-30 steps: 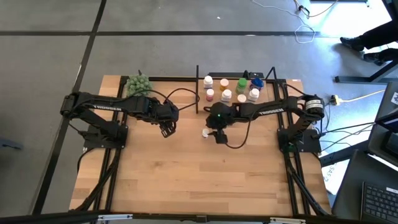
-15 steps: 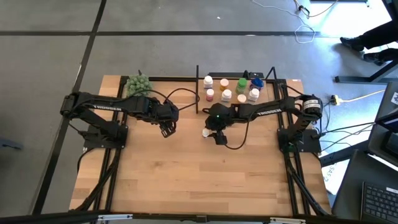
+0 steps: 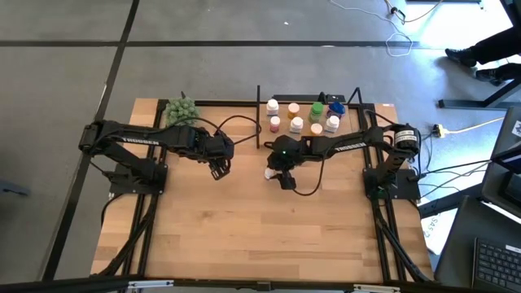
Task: Pick and place medicine bottles onto shelf by color
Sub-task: Put the white medicine bottle on the shelf
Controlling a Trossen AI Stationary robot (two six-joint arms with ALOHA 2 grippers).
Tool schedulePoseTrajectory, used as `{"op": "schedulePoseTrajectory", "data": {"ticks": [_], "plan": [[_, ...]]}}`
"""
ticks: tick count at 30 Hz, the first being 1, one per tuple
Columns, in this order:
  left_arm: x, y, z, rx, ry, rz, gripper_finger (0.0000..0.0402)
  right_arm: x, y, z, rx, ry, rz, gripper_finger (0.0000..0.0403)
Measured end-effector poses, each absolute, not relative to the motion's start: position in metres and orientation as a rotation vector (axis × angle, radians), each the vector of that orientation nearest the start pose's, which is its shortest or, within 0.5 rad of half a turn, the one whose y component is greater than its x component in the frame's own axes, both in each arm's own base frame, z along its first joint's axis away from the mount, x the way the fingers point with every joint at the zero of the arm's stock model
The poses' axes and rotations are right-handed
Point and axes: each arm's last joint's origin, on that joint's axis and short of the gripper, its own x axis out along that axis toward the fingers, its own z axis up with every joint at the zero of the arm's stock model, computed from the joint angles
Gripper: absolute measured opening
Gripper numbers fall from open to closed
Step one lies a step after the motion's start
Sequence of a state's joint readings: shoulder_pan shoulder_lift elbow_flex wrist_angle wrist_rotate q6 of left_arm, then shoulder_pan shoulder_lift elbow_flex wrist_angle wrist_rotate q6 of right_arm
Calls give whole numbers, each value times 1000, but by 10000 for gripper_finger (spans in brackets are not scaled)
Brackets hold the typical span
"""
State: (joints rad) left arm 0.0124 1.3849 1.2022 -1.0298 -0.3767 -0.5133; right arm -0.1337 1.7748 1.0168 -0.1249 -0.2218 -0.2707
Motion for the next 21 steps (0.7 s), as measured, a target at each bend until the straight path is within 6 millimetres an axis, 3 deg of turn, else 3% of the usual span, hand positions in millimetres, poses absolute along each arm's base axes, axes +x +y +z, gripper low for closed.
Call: {"op": "schedulePoseTrajectory", "data": {"ticks": [13,21], "plan": [[256,14,289,-224,1074,633,208,351,-40,163,-78,840,230,170],[256,14,289,-224,1074,633,208,351,-40,164,-77,840,228,161]]}}
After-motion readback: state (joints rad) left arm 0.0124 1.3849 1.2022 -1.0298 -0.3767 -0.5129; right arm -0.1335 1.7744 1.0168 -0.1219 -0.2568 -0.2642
